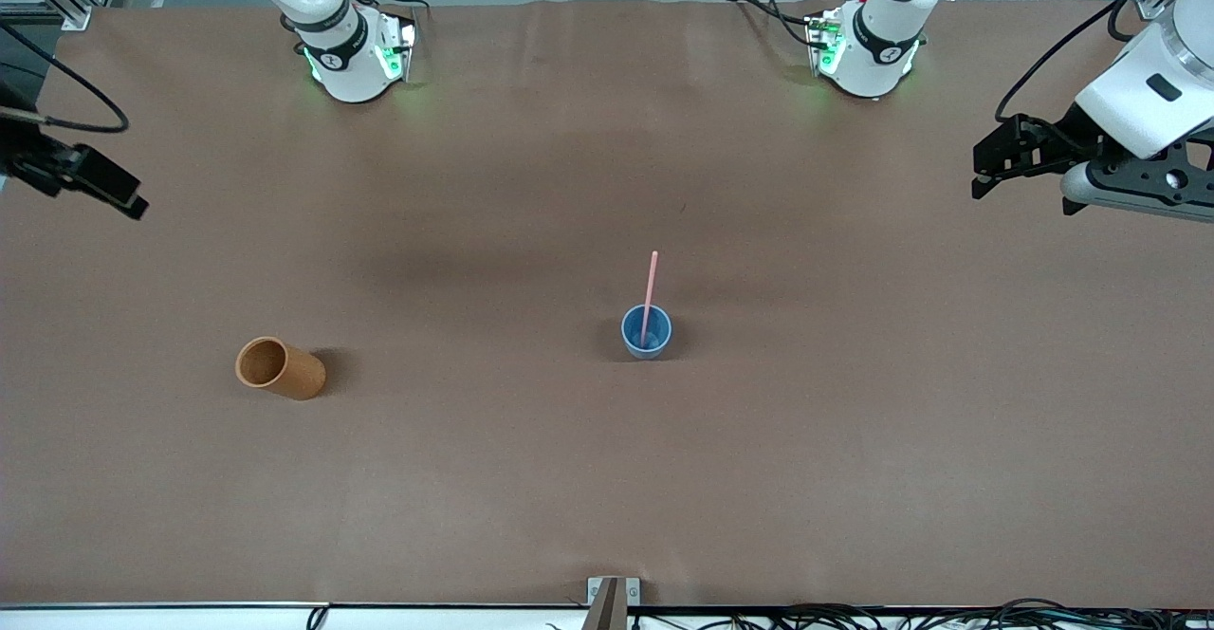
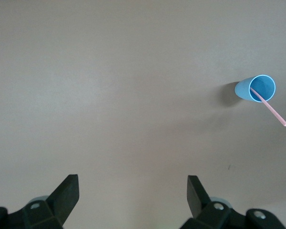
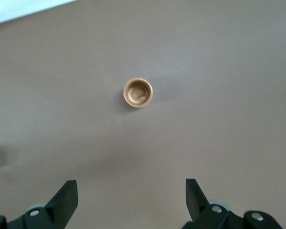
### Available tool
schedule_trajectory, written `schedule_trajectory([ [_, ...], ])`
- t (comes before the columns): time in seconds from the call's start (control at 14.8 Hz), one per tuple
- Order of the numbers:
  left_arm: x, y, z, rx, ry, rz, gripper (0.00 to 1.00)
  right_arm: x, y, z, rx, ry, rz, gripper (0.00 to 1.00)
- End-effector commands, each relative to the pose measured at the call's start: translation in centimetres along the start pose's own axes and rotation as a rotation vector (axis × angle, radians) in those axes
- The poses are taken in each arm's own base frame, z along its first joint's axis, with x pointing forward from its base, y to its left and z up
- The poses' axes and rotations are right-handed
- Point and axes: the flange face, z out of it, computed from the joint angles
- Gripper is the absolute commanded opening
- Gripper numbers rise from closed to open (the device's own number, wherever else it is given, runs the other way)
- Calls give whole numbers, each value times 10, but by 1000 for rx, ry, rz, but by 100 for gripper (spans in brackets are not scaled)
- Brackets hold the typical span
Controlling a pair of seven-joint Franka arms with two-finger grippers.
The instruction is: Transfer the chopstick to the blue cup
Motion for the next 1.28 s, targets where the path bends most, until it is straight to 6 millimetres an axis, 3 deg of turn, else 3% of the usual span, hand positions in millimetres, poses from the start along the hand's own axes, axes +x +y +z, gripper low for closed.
schedule_trajectory([
  [0.0,-1,-6,-5,-7,2,5,100,-13,9,-5,21,-6,-5,100],
  [0.13,-4,-16,-9,-11,7,-12,100,-9,11,-4,21,2,-31,100],
  [0.47,-2,-18,-7,-8,4,-26,100,-1,10,1,20,4,-43,100],
  [0.61,-3,-19,-17,-5,24,-29,100,4,20,-4,27,15,-46,100],
  [0.88,-3,-17,-16,-3,13,-26,100,7,38,-2,38,3,-137,100],
  [1.21,-3,-17,-16,-5,12,-24,100,1,35,6,45,-22,-148,100],
])
